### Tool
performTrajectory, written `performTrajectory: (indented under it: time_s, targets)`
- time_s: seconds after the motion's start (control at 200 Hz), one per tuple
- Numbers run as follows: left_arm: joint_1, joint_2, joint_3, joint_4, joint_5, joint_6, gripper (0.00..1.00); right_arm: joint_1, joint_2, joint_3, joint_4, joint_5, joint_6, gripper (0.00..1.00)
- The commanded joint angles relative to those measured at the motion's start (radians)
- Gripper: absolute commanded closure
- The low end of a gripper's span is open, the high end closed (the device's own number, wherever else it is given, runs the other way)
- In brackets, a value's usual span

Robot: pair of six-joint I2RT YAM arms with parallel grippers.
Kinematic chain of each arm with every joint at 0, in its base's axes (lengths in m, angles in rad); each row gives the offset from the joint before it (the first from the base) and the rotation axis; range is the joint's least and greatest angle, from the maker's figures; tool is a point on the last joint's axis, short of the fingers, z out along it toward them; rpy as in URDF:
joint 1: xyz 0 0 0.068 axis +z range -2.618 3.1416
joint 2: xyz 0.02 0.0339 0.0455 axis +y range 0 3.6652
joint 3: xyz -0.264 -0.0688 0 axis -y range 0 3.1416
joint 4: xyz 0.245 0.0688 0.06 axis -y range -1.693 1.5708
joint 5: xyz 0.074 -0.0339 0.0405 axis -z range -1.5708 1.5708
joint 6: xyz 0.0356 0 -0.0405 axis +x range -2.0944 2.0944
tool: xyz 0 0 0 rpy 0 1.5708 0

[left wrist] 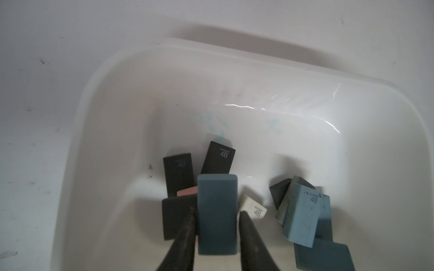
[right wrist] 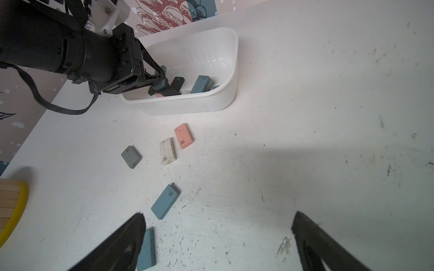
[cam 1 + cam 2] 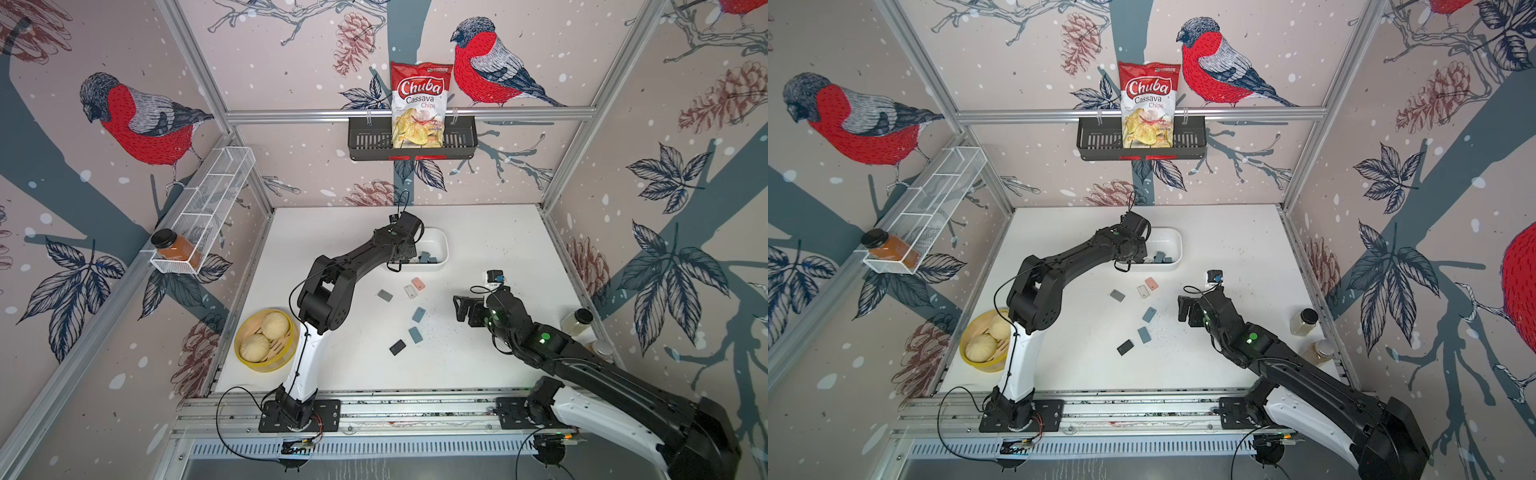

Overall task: Put the eraser in the storage box
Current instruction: Place the eraser in the storage box.

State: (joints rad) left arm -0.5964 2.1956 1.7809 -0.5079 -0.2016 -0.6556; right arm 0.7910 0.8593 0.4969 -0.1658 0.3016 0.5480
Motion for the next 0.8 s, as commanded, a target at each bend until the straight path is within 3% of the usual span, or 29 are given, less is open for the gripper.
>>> performTrajectory:
  time_s: [0.0,0.14,0.355,0.6,0.796]
  targets:
    - [0.001,0.0,0.005,0.0,0.025,0.007,0.56,0.002,-0.002,-0.001,0.021,-0.005,0.001,0.0]
    - [0.001,-0.011,0.004,0.009,0.03,0.015,0.42,0.002,-0.003,-0.003,0.02,-0.004,0.001,0.0]
    - [0.001,-0.051,0.004,0.004,0.025,0.022,0.03,0.001,0.001,-0.004,0.018,-0.002,0.0,0.0]
    - [-0.001,-0.184,-0.058,-0.003,0.014,0.011,0.03,0.002,0.004,0.006,0.014,-0.029,-0.004,0.0]
    - [-0.009,-0.378,-0.247,0.031,0.015,0.009,0.03,0.028,0.036,0.02,0.009,-0.053,-0.009,0.0]
